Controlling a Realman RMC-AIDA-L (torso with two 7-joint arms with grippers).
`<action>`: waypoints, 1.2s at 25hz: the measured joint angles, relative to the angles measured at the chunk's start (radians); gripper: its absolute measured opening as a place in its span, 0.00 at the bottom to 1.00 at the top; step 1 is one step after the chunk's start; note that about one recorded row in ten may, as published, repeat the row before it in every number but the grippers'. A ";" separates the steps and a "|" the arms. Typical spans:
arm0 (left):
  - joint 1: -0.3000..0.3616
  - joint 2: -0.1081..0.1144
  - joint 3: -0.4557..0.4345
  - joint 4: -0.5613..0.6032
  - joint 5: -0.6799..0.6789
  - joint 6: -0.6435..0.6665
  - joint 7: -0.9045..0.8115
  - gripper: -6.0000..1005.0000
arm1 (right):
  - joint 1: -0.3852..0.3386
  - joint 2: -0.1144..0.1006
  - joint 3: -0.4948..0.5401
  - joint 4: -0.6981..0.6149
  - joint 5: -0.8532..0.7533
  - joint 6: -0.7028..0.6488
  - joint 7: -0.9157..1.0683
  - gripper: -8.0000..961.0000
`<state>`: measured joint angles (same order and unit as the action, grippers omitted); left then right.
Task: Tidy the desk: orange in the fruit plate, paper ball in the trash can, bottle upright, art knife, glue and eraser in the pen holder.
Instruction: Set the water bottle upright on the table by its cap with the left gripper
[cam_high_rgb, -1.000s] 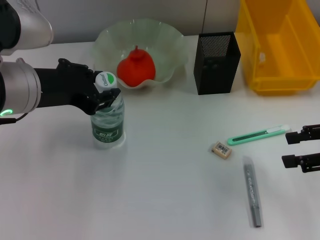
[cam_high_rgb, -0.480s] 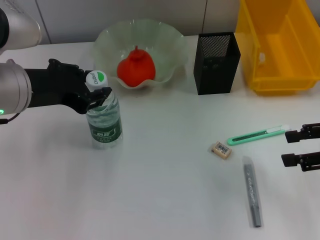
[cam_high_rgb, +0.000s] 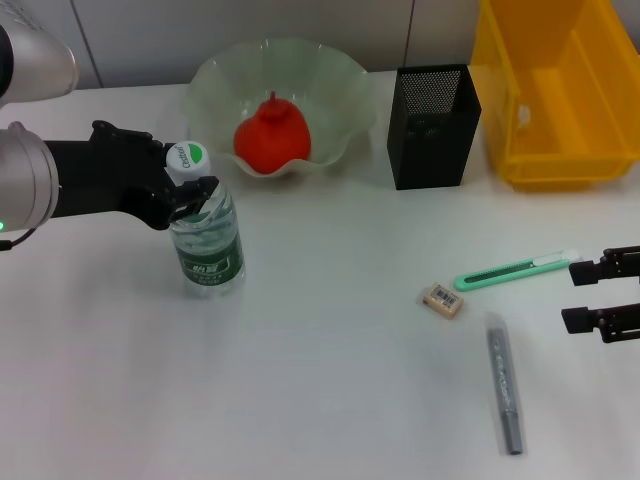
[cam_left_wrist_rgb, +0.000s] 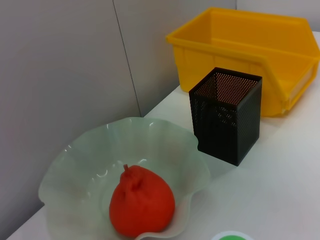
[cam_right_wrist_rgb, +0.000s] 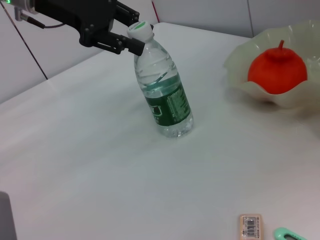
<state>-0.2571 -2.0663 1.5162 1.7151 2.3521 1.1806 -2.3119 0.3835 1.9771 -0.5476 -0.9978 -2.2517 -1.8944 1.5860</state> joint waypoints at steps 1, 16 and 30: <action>0.000 0.000 0.000 0.000 0.000 0.000 0.000 0.45 | 0.000 0.000 0.000 0.000 0.000 0.000 0.000 0.76; -0.001 0.000 -0.006 0.000 -0.003 0.028 -0.006 0.47 | 0.000 0.002 0.000 0.001 0.000 0.000 0.000 0.76; -0.007 0.000 -0.022 0.006 -0.004 0.048 -0.009 0.49 | -0.002 0.005 0.000 0.001 0.000 -0.001 0.000 0.75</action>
<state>-0.2643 -2.0662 1.4940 1.7213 2.3478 1.2289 -2.3213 0.3815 1.9819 -0.5476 -0.9970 -2.2517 -1.8952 1.5861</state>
